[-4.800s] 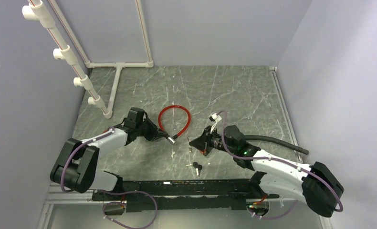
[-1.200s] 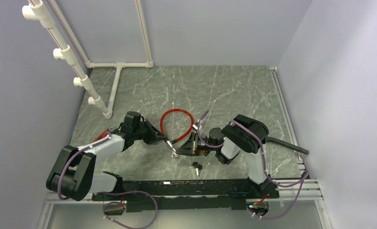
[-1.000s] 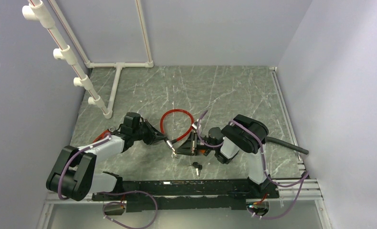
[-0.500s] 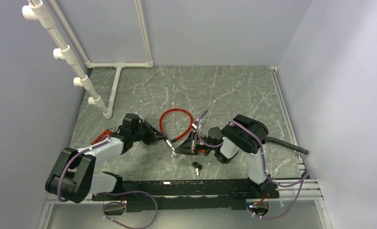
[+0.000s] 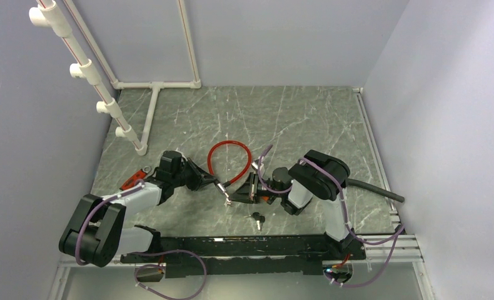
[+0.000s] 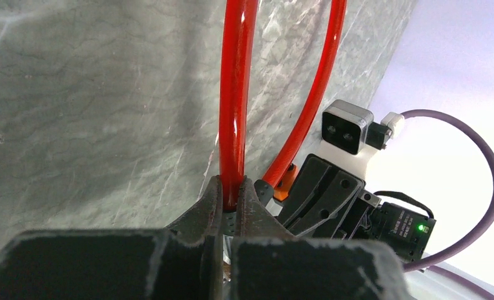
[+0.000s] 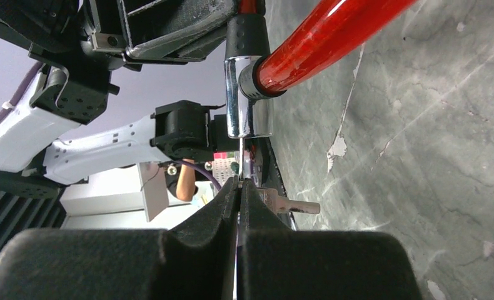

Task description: Unlock with the key

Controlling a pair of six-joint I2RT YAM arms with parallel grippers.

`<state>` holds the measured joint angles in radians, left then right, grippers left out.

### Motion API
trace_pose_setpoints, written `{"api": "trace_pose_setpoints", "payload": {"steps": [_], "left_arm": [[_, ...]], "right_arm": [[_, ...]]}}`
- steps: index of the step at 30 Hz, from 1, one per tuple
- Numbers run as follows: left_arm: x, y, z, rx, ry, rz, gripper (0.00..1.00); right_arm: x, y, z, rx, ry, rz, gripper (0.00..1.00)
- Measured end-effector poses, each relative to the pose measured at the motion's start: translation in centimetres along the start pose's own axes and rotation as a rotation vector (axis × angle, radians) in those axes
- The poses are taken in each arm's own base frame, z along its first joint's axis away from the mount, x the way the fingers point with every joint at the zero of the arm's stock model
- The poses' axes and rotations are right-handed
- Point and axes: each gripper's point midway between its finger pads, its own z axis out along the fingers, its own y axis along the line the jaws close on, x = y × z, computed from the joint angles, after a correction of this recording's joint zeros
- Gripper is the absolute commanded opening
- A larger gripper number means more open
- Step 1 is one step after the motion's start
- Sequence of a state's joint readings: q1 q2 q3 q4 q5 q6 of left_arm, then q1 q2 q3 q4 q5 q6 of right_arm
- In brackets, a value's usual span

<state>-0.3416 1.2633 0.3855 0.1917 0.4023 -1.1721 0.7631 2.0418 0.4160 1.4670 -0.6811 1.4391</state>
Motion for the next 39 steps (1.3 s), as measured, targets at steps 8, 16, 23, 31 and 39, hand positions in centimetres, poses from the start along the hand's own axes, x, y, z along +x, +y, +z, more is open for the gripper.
{"api": "trace_pose_setpoints", "payload": {"steps": [8,16,23,31,39], "left_arm": [[0.0,-0.1,0.0,0.015,-0.007,-0.016,0.0],[0.2,0.1,0.0,0.033,-0.012,-0.032,0.0],[0.2,-0.7,0.0,0.073,-0.011,-0.037,0.0],[0.1,-1.0,-0.2,0.074,-0.033,-0.025,0.0],[-0.1,-1.2,-0.6,0.078,-0.064,-0.017,0.0]], "right_arm": [[-0.1,0.0,0.0,-0.006,-0.002,-0.064,0.0],[0.0,0.1,0.0,-0.013,0.002,-0.128,0.0],[0.0,0.9,0.0,-0.033,0.005,-0.207,0.0],[0.0,0.8,0.0,-0.026,0.002,-0.207,0.0],[-0.2,1.0,0.1,-0.029,-0.011,-0.173,0.0]]}}
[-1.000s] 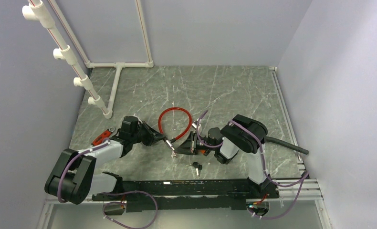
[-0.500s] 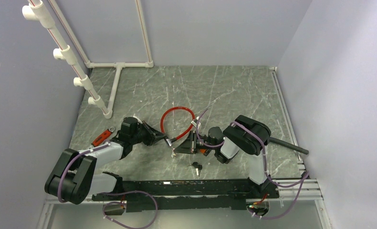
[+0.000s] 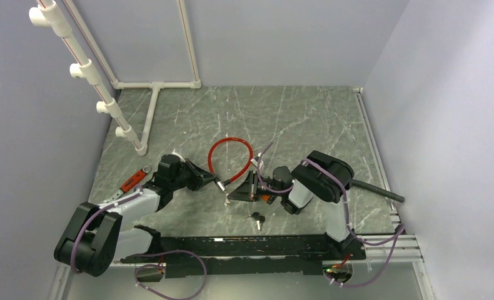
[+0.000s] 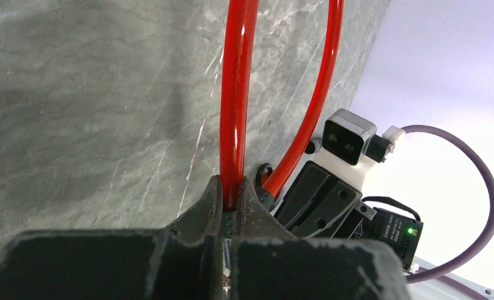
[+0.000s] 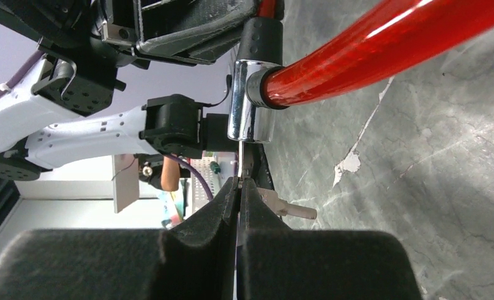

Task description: Unlock with the key

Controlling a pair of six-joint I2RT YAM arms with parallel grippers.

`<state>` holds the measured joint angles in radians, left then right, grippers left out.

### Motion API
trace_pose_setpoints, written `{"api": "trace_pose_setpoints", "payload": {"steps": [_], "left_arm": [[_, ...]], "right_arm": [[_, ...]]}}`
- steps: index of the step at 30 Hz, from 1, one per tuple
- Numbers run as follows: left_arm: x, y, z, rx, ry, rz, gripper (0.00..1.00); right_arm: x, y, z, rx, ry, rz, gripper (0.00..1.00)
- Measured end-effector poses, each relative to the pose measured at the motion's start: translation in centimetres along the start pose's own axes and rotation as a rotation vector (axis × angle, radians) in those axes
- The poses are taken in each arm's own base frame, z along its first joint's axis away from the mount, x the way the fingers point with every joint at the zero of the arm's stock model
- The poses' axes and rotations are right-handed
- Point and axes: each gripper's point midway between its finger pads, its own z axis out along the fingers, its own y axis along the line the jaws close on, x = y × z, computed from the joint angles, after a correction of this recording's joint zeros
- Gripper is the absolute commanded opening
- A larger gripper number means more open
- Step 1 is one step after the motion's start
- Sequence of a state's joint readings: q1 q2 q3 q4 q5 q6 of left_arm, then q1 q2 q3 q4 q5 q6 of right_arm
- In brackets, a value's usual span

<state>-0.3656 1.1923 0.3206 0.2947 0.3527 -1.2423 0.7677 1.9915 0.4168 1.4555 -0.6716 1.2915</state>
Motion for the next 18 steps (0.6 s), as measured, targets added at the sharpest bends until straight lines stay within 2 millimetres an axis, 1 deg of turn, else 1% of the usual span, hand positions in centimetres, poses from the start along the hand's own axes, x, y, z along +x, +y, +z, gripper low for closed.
{"api": "trace_pose_setpoints", "payload": {"steps": [3,6,9,18], "left_arm": [[0.2,0.1,0.0,0.002,0.002,0.003,0.0],[1.1,0.4,0.0,0.004,0.026,0.003,0.0],[1.1,0.4,-0.2,0.021,0.014,-0.004,0.0],[1.0,-0.8,-1.0,0.076,-0.025,0.018,0.0]], "right_arm": [[0.0,-0.4,0.1,0.007,-0.001,0.036,0.0],[-0.5,-0.7,0.2,0.015,-0.014,0.057,0.0],[-0.5,-0.7,0.1,0.015,-0.015,0.062,0.0],[-0.7,0.2,0.0,-0.009,-0.011,0.042,0.0]]}}
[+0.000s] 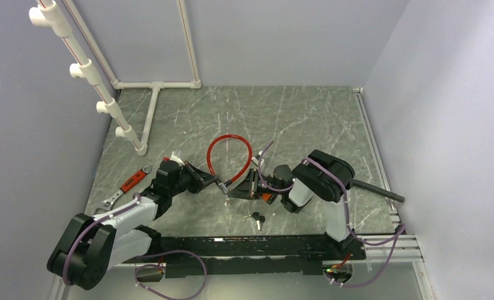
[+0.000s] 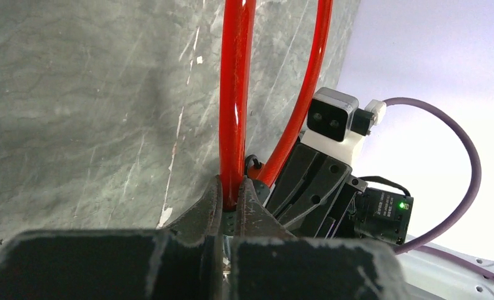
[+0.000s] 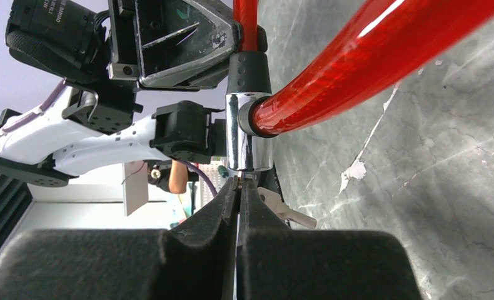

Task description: Unlock with the key

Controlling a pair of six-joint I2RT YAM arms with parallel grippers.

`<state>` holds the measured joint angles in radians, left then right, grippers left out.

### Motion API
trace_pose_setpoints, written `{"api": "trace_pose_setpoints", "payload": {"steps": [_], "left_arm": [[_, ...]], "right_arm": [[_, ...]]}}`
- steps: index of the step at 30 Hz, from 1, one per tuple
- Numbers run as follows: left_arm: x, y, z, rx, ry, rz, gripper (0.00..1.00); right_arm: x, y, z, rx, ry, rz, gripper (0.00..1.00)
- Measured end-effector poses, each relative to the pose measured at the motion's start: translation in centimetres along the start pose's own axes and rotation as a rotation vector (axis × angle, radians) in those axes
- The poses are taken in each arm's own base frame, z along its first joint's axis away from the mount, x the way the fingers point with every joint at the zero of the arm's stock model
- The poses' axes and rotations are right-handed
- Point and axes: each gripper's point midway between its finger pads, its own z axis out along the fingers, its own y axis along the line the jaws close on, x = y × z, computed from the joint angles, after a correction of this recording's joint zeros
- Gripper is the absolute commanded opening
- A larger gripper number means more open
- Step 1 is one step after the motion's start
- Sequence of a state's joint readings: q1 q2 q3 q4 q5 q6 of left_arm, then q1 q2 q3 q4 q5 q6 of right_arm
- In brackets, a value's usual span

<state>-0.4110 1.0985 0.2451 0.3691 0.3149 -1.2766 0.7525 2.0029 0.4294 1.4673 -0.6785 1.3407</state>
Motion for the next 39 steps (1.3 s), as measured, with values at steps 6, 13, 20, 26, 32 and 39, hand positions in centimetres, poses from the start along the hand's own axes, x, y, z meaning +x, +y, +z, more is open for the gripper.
{"api": "trace_pose_setpoints", "payload": {"steps": [6,13,20,26,32,39], "left_arm": [[0.1,-0.2,-0.2,0.037,-0.014,0.016,0.0],[-0.3,-3.3,-0.8,0.199,-0.049,0.071,0.0],[-1.5,-10.2,-3.7,0.486,-0.133,0.171,0.0],[-1.8,-12.1,-5.1,0.555,-0.167,0.193,0.01],[-1.8,-11.2,-4.8,0.511,-0.167,0.188,0.29],[1.0,-8.8,-3.6,0.47,-0.037,0.192,0.45]], "right_arm": [[0.0,0.3,-0.1,-0.008,0.01,0.008,0.0],[-0.5,3.3,-0.5,-0.067,0.009,-0.03,0.0],[-2.0,9.9,-1.0,-0.217,-0.007,-0.153,0.0],[-2.0,11.8,-1.1,-0.249,0.006,-0.235,0.0],[-1.7,10.9,-0.3,-0.108,0.005,-0.36,0.0],[-1.0,9.2,1.1,-0.012,0.034,-0.439,0.0]]}}
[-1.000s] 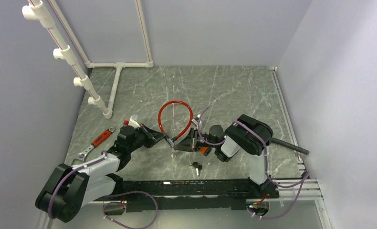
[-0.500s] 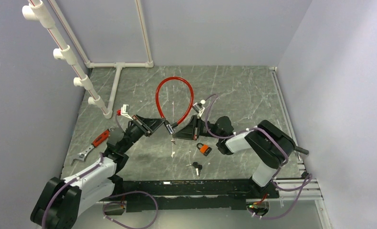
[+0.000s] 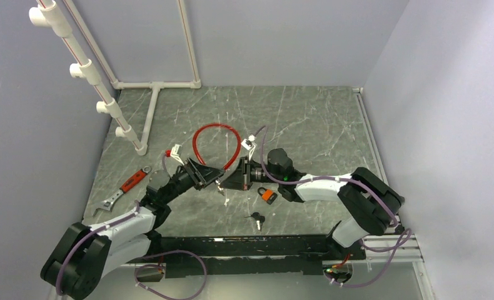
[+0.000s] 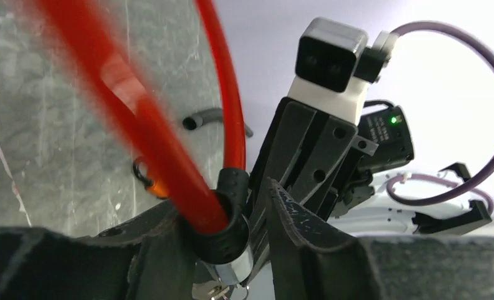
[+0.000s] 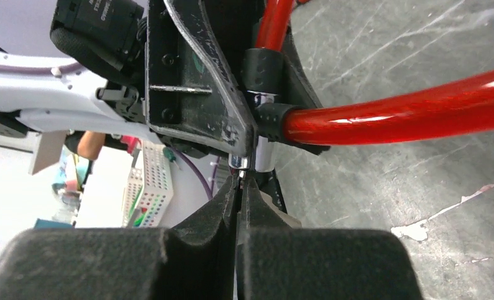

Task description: Unlock with the key

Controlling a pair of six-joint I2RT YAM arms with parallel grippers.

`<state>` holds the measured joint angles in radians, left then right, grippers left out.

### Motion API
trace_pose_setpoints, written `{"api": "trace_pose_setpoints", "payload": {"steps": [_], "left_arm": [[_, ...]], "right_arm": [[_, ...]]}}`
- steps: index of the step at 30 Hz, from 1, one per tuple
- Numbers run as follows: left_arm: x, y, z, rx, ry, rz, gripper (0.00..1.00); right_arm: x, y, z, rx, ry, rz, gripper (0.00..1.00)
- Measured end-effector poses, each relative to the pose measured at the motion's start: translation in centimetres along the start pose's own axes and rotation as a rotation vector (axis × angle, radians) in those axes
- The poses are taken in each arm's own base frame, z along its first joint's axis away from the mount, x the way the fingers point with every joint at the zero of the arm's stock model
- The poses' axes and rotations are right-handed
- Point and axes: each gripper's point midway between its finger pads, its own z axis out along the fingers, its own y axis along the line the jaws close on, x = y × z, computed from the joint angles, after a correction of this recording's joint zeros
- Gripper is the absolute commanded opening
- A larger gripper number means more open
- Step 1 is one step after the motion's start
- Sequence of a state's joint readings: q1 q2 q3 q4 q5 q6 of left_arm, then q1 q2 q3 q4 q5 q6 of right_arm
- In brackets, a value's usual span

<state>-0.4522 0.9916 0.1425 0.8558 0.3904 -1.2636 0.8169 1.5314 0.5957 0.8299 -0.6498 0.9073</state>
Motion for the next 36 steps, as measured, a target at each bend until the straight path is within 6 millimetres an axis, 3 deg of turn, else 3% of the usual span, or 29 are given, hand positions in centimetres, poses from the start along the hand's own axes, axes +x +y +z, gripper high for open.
{"api": "trace_pose_setpoints", "payload": {"steps": [3,9,16,17,20,23,29,36], "left_arm": [[1.6,0.5,-0.4,0.004,0.061,-0.017,0.43],[1.8,0.8,-0.8,0.003,0.063,-0.024,0.34],[1.2,0.6,-1.3,-0.015,0.032,-0.013,0.0],[1.3,0.7,-1.4,-0.019,0.032,-0.01,0.0],[1.4,1.1,-1.6,-0.041,0.035,-0.002,0.0],[1.8,1.6,-1.8,-0.071,0.053,-0.009,0.0],[2.1,2.3,-1.6,-0.128,0.078,-0.02,0.0],[1.0,2.1,-0.9,-0.213,0.069,-0.025,0.0]], "right_arm": [[0.6,-0.2,0.3,0.014,0.016,-0.018,0.0],[1.0,-0.6,0.6,0.023,0.037,-0.035,0.0],[1.0,-0.4,1.2,-0.015,0.046,-0.046,0.0],[1.1,-0.4,1.2,-0.019,0.049,-0.043,0.03],[1.4,-0.5,1.4,-0.015,0.068,-0.033,0.49],[0.9,-1.3,1.7,0.033,0.06,-0.061,0.73],[-1.4,-1.2,0.7,0.159,0.029,-0.181,0.85],[-3.9,0.5,-0.9,0.295,-0.021,-0.417,0.82]]}}
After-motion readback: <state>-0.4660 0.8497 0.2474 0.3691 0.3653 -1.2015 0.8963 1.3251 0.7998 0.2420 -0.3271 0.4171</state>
